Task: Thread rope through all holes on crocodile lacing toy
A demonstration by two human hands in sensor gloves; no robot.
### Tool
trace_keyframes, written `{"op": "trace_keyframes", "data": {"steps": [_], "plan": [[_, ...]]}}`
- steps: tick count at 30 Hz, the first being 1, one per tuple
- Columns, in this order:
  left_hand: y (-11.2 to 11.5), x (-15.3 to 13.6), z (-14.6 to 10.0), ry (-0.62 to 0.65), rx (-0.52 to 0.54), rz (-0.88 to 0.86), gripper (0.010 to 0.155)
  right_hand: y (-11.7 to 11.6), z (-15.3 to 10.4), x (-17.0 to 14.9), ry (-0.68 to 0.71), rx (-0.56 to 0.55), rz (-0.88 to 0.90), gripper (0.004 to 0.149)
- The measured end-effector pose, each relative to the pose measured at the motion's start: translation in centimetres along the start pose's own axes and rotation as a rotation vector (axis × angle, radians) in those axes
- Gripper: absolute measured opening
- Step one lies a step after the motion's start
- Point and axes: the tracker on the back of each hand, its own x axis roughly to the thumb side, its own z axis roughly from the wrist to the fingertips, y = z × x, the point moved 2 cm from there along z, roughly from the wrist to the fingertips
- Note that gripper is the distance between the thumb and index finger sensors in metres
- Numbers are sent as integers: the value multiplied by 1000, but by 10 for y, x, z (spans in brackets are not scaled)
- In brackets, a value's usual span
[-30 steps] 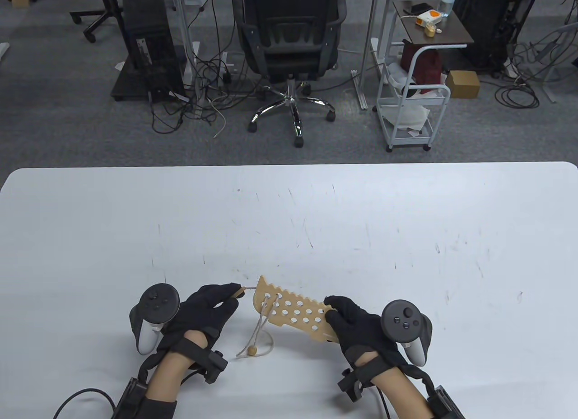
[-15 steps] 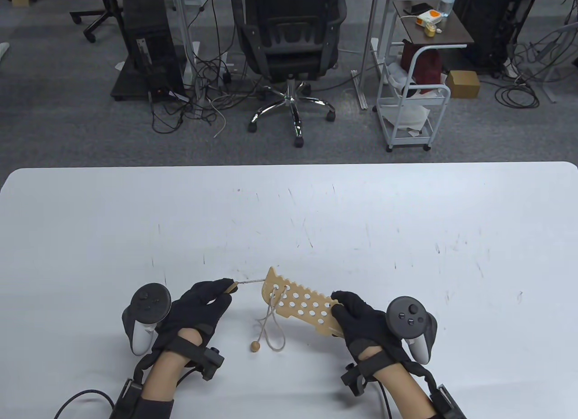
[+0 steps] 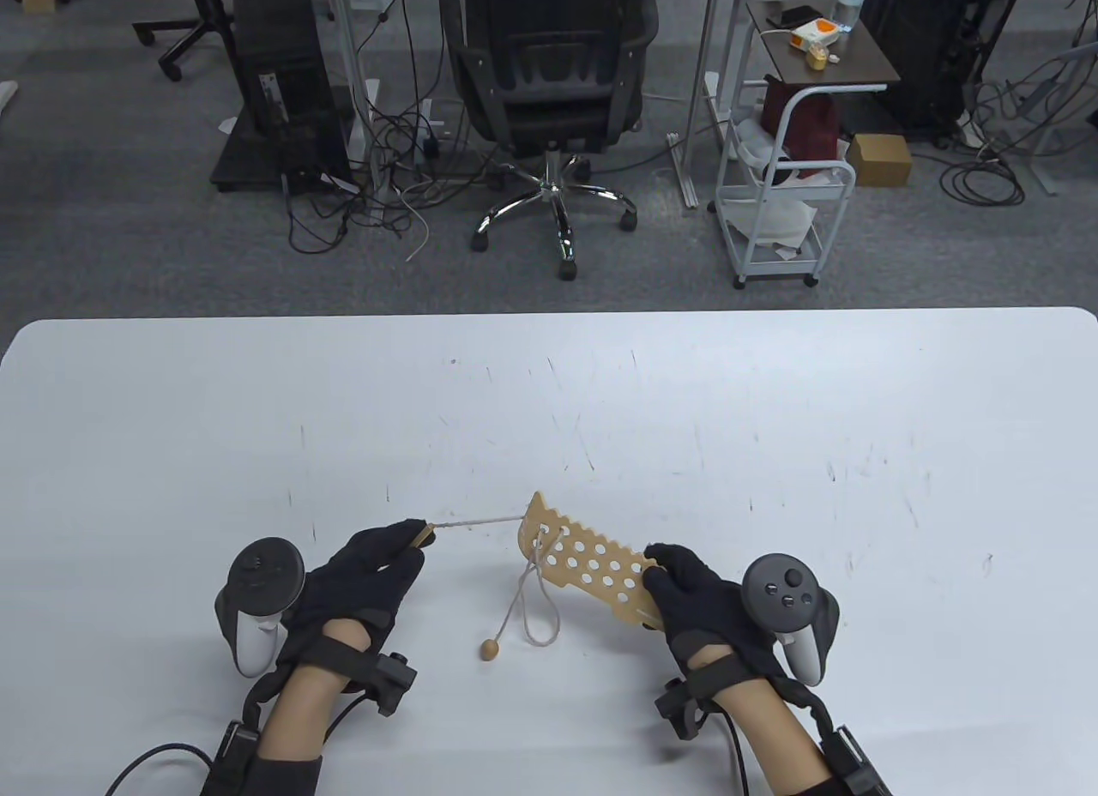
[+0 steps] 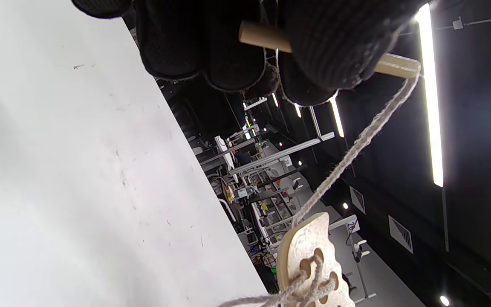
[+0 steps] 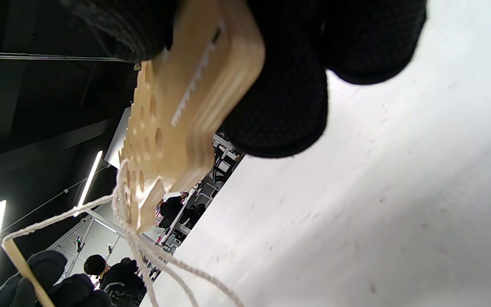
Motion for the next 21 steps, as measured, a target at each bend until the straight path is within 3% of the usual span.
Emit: {"op": "trace_keyframes", "data": {"steps": [21], "plan": [[-21, 2, -5, 17, 72, -86, 46, 12, 6, -14, -79, -49, -7, 46]]}}
